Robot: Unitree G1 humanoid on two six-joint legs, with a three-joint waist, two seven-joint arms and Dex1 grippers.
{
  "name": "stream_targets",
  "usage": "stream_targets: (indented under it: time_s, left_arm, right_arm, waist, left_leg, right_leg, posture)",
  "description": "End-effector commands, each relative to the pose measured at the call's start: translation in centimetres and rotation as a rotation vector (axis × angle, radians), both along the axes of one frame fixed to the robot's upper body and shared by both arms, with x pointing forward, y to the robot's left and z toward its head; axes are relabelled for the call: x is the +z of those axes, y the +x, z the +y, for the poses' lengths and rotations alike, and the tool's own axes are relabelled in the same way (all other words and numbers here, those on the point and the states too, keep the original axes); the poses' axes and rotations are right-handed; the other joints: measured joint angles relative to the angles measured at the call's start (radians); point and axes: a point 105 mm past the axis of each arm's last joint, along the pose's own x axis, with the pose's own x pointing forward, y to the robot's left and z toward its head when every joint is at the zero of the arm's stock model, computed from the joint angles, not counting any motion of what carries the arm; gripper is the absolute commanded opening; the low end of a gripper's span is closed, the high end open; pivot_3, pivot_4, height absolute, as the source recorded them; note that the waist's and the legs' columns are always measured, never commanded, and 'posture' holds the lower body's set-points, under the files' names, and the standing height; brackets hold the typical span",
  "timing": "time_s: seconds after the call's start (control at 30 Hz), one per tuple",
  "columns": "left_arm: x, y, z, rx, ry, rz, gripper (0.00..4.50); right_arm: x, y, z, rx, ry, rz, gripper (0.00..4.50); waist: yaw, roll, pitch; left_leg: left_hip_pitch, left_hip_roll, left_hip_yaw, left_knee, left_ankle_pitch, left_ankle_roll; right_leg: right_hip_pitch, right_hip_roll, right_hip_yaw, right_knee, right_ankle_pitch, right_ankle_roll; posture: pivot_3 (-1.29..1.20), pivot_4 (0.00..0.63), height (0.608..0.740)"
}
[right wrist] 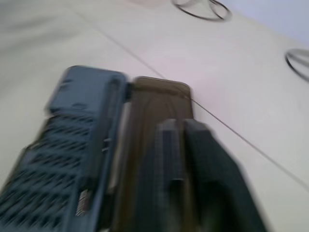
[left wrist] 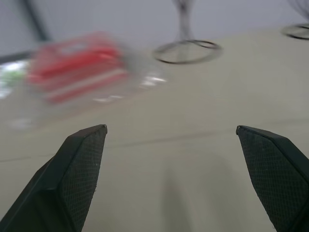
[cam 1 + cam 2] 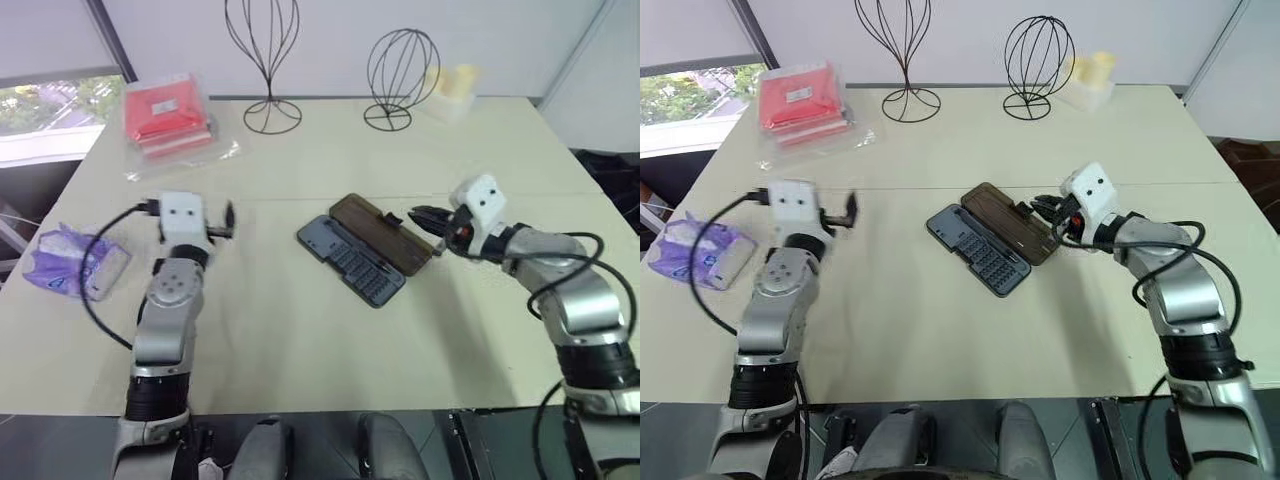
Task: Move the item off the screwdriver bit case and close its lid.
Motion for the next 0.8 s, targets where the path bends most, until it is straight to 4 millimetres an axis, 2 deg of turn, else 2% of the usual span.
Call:
stream_targets:
  time_s: [0.03,0.17,0.33,0.47,0.6,0.8]
  left_arm:
    - [-0.5,-0.3,-1.4,-0.18,0.02,0.048,4.5]
    - [-0.9,-0.5,-2.1,-0.339,0.069,0.085,4.5]
    - [-0.4,0.3,-1.2,-0.348,0.106,0.075,4.5]
    - [-0.3,0.9,-1.0,-0.353,0.119,0.065,4.5]
    - [-0.5,1.1,-1.1,-0.35,0.123,0.054,4.5]
    - [-0.4,0.9,-1.5,-0.351,0.124,0.042,4.5]
  right_arm:
    - [0.8,0.9,0.2,-0.026,0.002,-0.027,2.38]
    - [0.0,2.0,0.1,-0.073,-0.001,0.009,4.43]
    - [-0.8,2.8,0.1,-0.105,0.0,0.075,4.43]
    - [-2.2,3.6,-0.8,-0.167,-0.045,0.127,4.43]
    - [-3.3,4.0,-1.7,-0.211,-0.115,0.149,4.43]
    - [-4.0,4.3,-2.3,-0.234,-0.125,0.171,4.43]
  waist:
    - [-0.003,0.0,0.0]
    - [-0.015,0.0,0.0]
    - [-0.015,0.0,0.0]
    - [-0.016,0.0,0.0]
    - [-0.018,0.0,0.0]
    - [-0.017,0.0,0.0]
  left_leg:
    - [0.0,0.0,0.0,0.0,0.0,0.0]
    - [0.0,0.0,0.0,0.0,0.0,0.0]
    - [0.0,0.0,0.0,0.0,0.0,0.0]
    - [0.0,0.0,0.0,0.0,0.0,0.0]
    - [0.0,0.0,0.0,0.0,0.0,0.0]
    - [-0.001,0.0,0.0,0.0,0.0,0.0]
  right_leg:
    - [0.0,0.0,0.0,0.0,0.0,0.0]
    - [0.0,0.0,0.0,0.0,0.0,0.0]
    - [0.0,0.0,0.0,0.0,0.0,0.0]
    - [0.0,0.0,0.0,0.0,0.0,0.0]
    - [0.0,0.0,0.0,0.0,0.0,0.0]
    - [-0.001,0.0,0.0,0.0,0.0,0.0]
  posture:
    - [0.0,0.15,0.74]
    - [0.0,0.15,0.74]
    - [0.0,0.15,0.74]
    - [0.0,0.15,0.74]
    - [0.0,0.15,0.74]
    - [0.0,0.15,0.74]
